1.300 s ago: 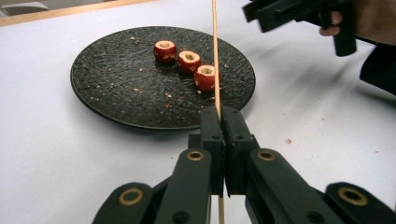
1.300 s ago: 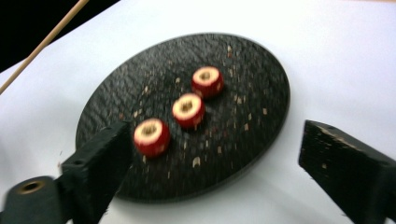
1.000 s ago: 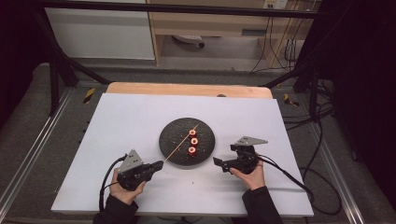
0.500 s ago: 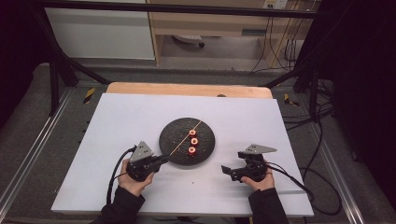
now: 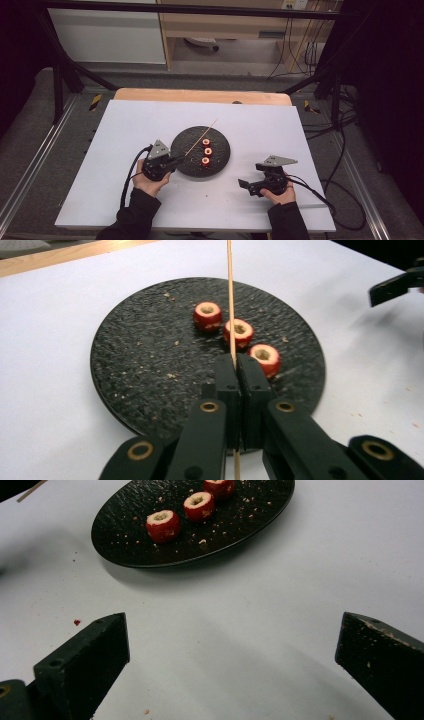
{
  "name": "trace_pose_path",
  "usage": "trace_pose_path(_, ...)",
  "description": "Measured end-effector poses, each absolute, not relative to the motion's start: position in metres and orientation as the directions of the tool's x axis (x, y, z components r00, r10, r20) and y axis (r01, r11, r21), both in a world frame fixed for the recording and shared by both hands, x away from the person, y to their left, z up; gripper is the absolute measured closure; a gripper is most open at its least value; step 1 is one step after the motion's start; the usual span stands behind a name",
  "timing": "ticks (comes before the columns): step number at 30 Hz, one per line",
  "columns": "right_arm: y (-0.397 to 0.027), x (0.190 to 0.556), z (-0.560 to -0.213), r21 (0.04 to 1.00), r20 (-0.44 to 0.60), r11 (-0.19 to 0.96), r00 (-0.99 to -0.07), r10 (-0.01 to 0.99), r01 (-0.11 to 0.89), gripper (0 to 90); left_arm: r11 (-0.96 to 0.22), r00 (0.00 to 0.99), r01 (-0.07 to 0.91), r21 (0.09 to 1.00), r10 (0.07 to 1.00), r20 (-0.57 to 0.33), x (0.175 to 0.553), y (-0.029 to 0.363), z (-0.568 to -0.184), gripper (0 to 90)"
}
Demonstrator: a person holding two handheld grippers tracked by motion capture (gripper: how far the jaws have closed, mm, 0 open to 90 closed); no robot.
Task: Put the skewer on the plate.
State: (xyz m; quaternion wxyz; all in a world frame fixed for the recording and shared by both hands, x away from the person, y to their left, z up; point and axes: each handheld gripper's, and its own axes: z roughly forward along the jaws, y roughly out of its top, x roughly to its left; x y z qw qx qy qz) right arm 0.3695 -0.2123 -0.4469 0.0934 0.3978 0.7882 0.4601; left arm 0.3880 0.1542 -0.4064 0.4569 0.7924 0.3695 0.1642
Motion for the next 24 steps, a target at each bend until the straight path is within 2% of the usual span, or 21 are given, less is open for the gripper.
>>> trace_pose_path(15, -0.215, 0.368, -0.447, 0.809, 0.220, 0.252, -0.671, 0.708, 0.531, 1.9, -0.305, 0.594, 0.505, 0.808, 0.802, -0.068, 0.417, 0.137, -0.426, 88.2)
trace_pose_path(24, -0.216, 0.368, -0.449, 0.803, 0.223, 0.257, -0.671, 0.707, 0.537, 2.0, -0.358, 0.570, 0.545, 0.758, 0.821, -0.023, 0.423, 0.128, -0.438, 88.2)
